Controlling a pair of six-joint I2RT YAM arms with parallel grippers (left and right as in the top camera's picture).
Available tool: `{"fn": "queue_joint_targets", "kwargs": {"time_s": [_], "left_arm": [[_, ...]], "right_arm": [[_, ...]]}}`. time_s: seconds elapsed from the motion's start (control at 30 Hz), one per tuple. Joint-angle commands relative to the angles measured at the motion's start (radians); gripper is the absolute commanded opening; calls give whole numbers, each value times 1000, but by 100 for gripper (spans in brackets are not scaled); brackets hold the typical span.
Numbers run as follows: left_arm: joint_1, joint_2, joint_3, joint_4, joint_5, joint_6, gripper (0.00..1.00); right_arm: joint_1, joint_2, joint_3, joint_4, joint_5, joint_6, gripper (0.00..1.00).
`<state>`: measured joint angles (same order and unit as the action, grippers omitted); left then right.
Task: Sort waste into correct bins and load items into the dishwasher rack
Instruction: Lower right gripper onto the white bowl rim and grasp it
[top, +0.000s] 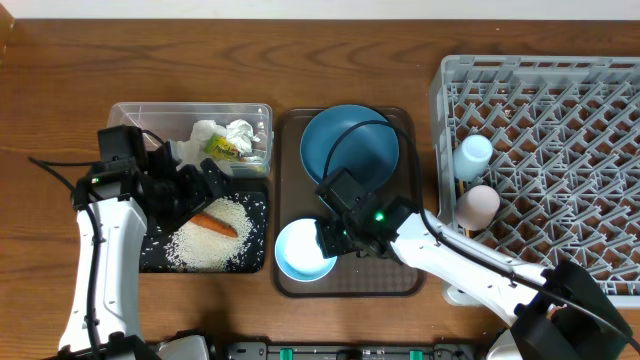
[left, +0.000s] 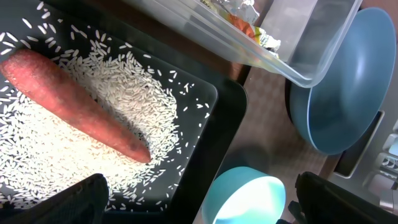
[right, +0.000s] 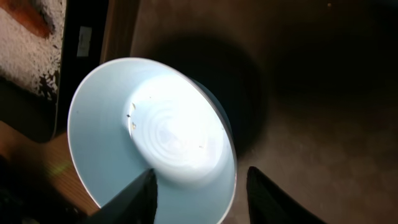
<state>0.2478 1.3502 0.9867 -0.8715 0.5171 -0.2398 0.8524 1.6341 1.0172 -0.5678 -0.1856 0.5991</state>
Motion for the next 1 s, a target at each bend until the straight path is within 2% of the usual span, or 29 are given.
{"fn": "queue_joint_targets", "kwargs": {"time_s": [0.0, 0.6, 0.8, 0.97], "left_arm": [[5, 2, -5, -3, 5, -8, 99], [5, 2, -5, -3, 5, -8, 99], [5, 2, -5, -3, 5, -8, 99], [5, 2, -5, -3, 5, -8, 99]], "right_arm": [[26, 5, -10, 1, 11, 18, 43], [104, 35, -21, 7, 130, 37, 41], [104, 85, -21, 8, 130, 37, 38], [104, 116, -21, 8, 128, 41, 23]]}}
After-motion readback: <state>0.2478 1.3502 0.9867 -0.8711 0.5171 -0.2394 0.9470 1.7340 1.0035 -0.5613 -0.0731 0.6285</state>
